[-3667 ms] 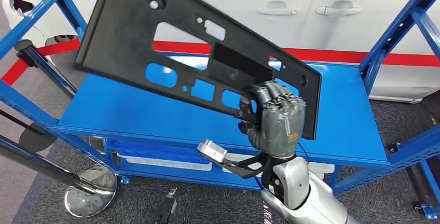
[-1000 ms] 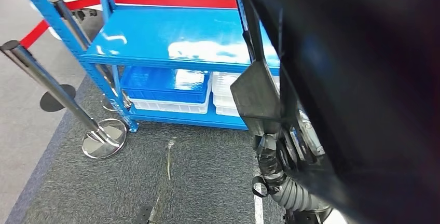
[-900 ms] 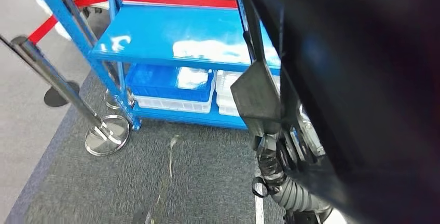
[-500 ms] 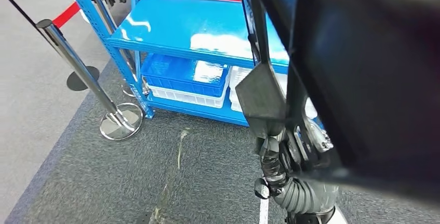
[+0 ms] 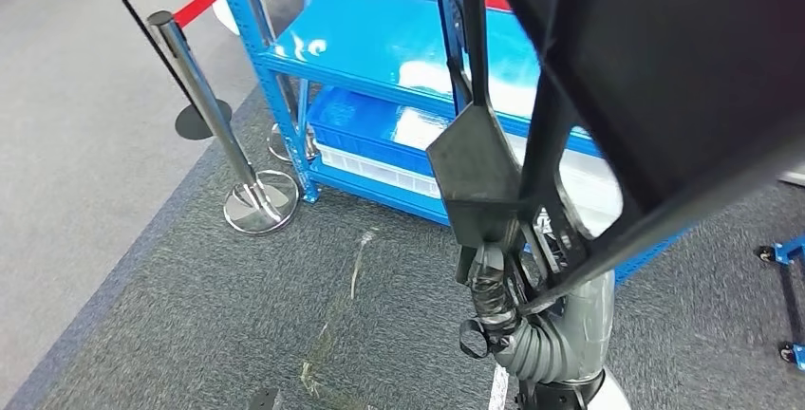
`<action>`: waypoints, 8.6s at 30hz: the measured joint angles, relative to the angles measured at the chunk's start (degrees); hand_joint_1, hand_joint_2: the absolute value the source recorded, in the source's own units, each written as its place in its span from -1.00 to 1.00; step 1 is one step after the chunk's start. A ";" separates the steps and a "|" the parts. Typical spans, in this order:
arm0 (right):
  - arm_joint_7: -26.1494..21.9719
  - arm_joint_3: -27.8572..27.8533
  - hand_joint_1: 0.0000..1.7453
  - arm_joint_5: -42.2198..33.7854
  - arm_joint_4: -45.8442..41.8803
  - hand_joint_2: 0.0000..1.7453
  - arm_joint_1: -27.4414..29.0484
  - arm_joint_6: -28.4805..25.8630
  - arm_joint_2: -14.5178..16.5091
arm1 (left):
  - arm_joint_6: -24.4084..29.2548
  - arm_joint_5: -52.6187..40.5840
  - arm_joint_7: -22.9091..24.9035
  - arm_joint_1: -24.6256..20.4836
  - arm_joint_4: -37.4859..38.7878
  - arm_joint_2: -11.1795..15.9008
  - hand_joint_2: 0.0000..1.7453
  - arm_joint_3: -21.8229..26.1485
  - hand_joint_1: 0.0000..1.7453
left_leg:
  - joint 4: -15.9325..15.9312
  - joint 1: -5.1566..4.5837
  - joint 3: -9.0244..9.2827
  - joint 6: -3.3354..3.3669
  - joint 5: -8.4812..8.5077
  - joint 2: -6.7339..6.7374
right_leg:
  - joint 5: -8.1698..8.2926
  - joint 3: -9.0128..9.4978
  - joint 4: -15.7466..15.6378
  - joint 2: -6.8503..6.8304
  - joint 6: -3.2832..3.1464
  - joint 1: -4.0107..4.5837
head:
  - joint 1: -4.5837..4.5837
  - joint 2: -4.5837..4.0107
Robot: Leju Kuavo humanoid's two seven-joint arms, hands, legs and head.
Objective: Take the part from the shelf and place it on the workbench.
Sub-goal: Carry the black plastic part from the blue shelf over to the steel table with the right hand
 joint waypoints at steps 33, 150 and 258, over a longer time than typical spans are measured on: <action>-2.66 -0.93 1.00 -3.82 -0.54 1.00 1.44 -0.27 0.48 | 0.13 -0.55 0.32 -0.33 0.03 -0.17 1.00 -0.09 -1.00 | -3.23 -0.22 1.64 2.05 2.11 -1.33 | -3.13 1.05 2.27 3.16 -0.63 0.32 | 2.58 0.00; 5.57 4.17 1.00 -17.81 3.26 1.00 -2.91 3.76 -0.66 | 0.17 -3.61 4.78 -0.63 -0.02 -0.89 1.00 -3.01 -1.00 | 2.95 0.52 -4.54 -1.10 2.55 0.52 | -1.74 2.80 -0.89 0.87 -0.36 -0.64 | 4.94 0.00; -6.46 12.87 1.00 -29.98 14.27 1.00 -13.38 12.05 5.57 | 5.40 -2.14 19.32 -16.40 0.02 -2.87 1.00 -4.06 -1.00 | 0.50 0.83 1.20 0.19 -1.45 -4.28 | 4.38 -4.67 -0.47 5.80 0.48 0.30 | 6.29 0.00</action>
